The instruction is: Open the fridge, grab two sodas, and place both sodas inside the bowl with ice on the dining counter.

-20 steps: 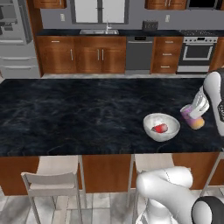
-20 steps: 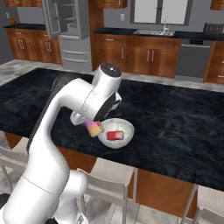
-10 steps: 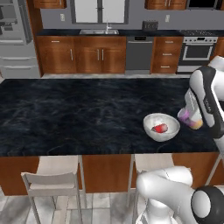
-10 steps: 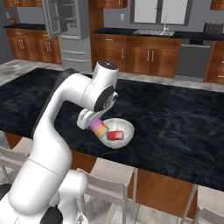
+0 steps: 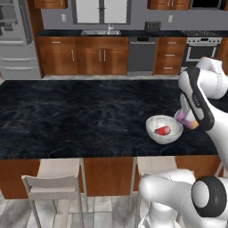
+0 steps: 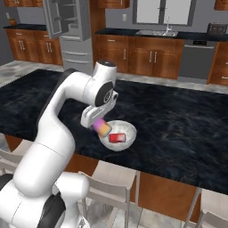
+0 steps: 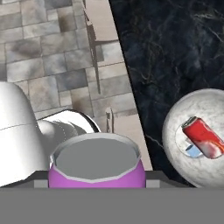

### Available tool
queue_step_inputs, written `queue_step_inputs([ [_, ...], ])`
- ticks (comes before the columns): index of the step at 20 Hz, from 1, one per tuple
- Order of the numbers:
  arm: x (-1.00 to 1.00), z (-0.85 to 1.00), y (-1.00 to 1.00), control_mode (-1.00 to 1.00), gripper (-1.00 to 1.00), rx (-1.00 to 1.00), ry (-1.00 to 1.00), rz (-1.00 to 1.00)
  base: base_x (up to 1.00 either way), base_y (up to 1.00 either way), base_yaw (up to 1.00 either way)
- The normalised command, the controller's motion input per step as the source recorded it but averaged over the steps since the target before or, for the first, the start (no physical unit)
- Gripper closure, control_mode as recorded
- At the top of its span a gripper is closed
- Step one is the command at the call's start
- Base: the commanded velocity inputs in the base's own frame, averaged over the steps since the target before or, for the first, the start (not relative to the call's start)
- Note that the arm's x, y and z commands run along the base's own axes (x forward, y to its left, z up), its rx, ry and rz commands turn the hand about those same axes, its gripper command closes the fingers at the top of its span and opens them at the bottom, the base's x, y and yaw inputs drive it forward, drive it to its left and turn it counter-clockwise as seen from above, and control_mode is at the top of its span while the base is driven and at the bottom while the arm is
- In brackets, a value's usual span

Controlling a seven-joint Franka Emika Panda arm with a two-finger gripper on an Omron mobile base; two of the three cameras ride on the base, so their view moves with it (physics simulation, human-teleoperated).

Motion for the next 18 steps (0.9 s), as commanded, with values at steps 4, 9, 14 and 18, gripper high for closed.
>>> queue_step_inputs([
  [4,0.26,-0.22,0.00,-1.00,1.00,-0.09,0.02,0.00,0.00,0.00,0.00],
  [9,0.11,-0.25,0.00,-1.00,1.00,-0.10,-0.01,0.00,0.00,0.00,0.00],
  [14,0.15,-0.22,0.00,-1.00,1.00,-0.07,0.00,0.00,0.00,0.00,0.00],
  [18,0.30,-0.08,0.00,-1.00,1.00,-0.02,0.00,0.00,0.00,0.00,0.00],
])
